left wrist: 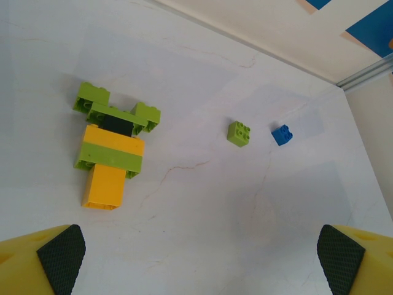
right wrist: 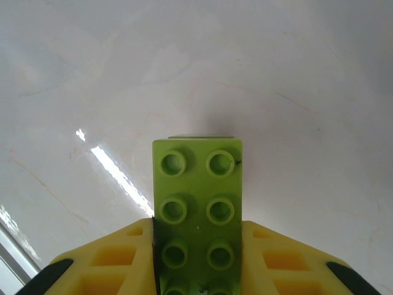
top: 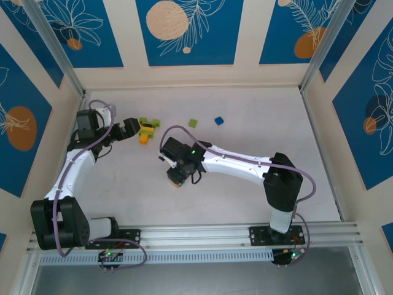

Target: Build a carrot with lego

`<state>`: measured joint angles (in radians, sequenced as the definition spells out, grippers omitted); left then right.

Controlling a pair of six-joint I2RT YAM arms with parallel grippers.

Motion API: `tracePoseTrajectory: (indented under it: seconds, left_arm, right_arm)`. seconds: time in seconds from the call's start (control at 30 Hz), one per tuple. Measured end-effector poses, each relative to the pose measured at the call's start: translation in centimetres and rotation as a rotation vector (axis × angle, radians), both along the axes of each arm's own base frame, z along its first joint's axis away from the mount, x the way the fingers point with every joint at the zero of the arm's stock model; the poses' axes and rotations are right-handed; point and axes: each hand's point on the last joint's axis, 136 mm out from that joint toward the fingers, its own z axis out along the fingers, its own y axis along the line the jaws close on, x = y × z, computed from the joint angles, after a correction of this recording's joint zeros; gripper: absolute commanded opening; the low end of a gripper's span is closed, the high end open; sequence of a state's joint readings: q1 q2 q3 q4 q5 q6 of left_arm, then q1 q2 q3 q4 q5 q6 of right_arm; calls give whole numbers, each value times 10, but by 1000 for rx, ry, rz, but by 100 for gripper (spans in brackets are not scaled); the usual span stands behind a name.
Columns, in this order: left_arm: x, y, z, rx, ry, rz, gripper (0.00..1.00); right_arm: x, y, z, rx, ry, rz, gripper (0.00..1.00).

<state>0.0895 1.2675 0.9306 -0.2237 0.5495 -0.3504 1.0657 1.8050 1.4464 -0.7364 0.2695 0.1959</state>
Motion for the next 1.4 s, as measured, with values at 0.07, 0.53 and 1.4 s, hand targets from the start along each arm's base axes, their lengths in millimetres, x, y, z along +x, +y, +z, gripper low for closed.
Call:
tracePoseTrajectory:
  seconds: [0.07, 0.53, 1.4]
  left_arm:
    - [0, 0, 0, 0, 0, 0, 100]
    - [0, 0, 0, 0, 0, 0, 100]
    - [0, 0, 0, 0, 0, 0, 99]
  right_arm:
    - [-2, 2, 1, 2, -4, 49, 30]
    - [-51, -17, 3, -65, 123, 341, 32]
    - [-64, -33, 2, -183, 128, 486, 40]
